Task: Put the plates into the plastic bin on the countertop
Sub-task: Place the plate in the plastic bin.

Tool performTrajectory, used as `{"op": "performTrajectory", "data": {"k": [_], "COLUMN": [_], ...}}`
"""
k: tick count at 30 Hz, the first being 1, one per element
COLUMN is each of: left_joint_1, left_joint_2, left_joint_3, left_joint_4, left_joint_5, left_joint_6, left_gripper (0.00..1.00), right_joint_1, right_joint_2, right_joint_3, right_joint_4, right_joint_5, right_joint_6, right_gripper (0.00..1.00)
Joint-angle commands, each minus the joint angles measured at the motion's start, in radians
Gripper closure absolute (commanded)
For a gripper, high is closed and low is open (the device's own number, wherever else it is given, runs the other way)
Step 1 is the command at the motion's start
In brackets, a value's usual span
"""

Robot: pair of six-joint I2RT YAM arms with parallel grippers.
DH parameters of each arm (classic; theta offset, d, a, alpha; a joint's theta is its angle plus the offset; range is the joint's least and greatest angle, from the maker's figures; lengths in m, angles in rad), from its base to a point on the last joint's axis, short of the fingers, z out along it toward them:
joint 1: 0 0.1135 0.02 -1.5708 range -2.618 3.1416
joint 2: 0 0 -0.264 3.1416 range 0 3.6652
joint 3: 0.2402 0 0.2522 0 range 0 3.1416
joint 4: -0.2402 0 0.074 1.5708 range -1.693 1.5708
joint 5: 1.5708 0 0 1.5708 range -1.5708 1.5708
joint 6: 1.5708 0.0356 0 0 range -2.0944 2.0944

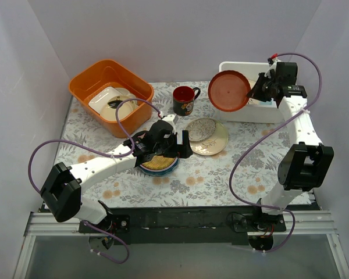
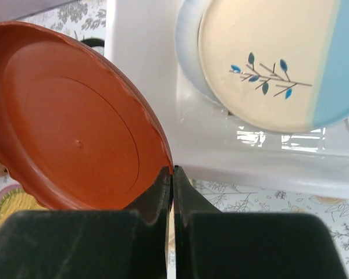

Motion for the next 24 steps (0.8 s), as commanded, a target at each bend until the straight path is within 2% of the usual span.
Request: {"op": "performTrajectory", "data": {"k": [1, 24], "left_joint_1": [0.005, 0.007], "left_joint_2": [-0.037, -0.039], "left_joint_3": [-0.016, -0.037], "left_joint_4": [0.003, 0.014], "left_joint_5": [0.002, 0.002], "left_joint_6": [0.007, -0.001], "left_gripper": [0.02, 0.02], "right_joint_1": [-0.021, -0.151], "right_joint_2": [0.045, 0.158], "right_joint_3": [0.112, 0.250], "right_joint_4": [0.014, 0.051], "right_joint_5": [0.006, 0.068], "right_joint_6": [0.018, 0.055], "right_gripper": [0.99, 0.99]}}
